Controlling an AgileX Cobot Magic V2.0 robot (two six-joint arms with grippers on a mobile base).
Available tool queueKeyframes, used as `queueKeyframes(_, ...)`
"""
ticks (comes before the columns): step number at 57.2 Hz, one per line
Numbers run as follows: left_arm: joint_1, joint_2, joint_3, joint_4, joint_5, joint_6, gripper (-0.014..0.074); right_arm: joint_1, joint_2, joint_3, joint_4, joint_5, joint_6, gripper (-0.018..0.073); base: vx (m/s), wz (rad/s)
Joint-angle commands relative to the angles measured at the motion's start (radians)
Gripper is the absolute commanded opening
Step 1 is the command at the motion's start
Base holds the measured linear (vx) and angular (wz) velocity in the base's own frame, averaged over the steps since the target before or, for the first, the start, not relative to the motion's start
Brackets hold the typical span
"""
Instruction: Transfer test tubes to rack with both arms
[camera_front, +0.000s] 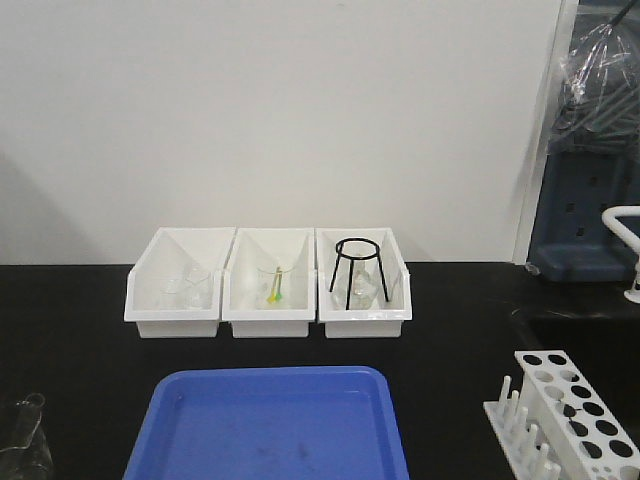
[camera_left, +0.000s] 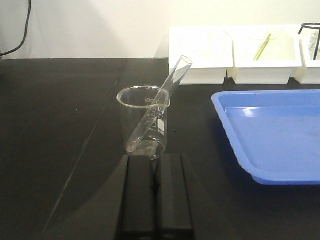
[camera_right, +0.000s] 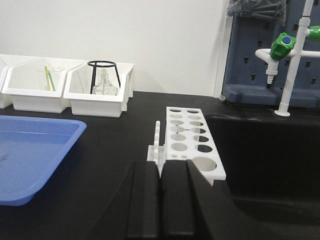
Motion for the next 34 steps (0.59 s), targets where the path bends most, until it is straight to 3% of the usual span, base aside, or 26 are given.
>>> queueKeyframes(1,0.001,-0.011,-0.031,-0.005,-0.083,-0.004,-0.0004,-0.006,-0.002,0.013,-0.002,-0.082,-0.002,-0.0008,0.1,-0.03)
queueKeyframes(34,0.001,-0.011,-0.031,-0.005,-0.083,-0.004,-0.0004,-0.006,-0.002,0.013,-0.002,-0.082,-0.002,-0.0008,0.07,-0.01)
